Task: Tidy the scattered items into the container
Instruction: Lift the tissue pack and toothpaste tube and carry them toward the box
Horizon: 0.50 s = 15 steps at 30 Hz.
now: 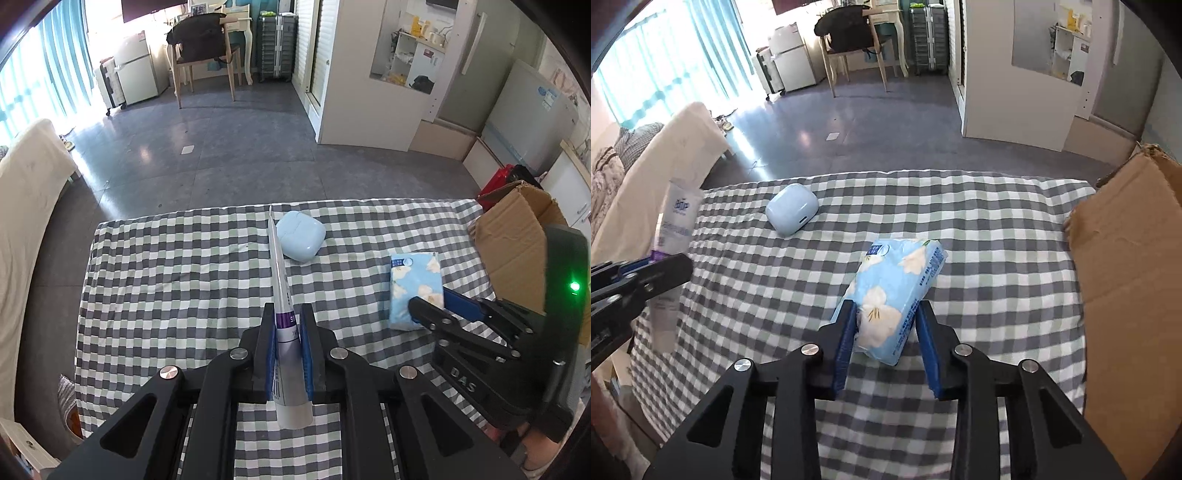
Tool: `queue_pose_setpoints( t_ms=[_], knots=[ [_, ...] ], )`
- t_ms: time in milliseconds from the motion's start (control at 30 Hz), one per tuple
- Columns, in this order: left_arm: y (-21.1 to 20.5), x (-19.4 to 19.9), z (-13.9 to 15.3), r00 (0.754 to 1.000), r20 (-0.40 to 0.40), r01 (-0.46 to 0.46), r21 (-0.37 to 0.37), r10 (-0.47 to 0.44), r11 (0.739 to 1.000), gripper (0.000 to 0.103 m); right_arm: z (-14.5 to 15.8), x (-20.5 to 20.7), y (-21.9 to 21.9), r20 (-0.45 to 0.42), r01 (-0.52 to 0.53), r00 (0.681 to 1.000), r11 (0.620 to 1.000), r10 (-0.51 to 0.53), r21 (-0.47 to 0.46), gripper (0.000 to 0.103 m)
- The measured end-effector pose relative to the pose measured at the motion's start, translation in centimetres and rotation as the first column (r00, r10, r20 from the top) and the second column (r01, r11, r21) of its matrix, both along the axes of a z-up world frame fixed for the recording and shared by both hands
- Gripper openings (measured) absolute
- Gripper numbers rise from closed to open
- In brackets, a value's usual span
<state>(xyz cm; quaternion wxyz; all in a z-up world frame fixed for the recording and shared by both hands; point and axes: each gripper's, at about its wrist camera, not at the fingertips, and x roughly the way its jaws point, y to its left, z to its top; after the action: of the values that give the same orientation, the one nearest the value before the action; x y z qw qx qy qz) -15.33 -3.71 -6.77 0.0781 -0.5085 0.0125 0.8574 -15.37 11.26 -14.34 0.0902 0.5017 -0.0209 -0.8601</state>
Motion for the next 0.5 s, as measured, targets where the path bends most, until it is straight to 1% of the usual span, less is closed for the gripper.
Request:
queue_pose_setpoints(
  t_ms=[133,267,500],
  knots=[
    [0.2,0.2,0.0,1.0,-0.002,0.0,0.004,0.0,1.0,0.011,1.3,1.3,0.6,-0.026,-0.009,1.0,1.0,0.008,-0.012,0.031],
    [0.4,0.4,0.3,1.0,-0.008,0.003,0.0,-0.003,1.0,0.011,2.8,1.7,0.7,-0.059,-0.011,0.998,1.0,0.01,-0.021,0.031],
    [2.5,1.0,1.4,0.998,-0.031,0.045,-0.013,-0.045,0.999,0.011,4.9,3.1,1.7,-0.083,-0.01,0.997,1.0,0.009,-0.014,0.031]
  ],
)
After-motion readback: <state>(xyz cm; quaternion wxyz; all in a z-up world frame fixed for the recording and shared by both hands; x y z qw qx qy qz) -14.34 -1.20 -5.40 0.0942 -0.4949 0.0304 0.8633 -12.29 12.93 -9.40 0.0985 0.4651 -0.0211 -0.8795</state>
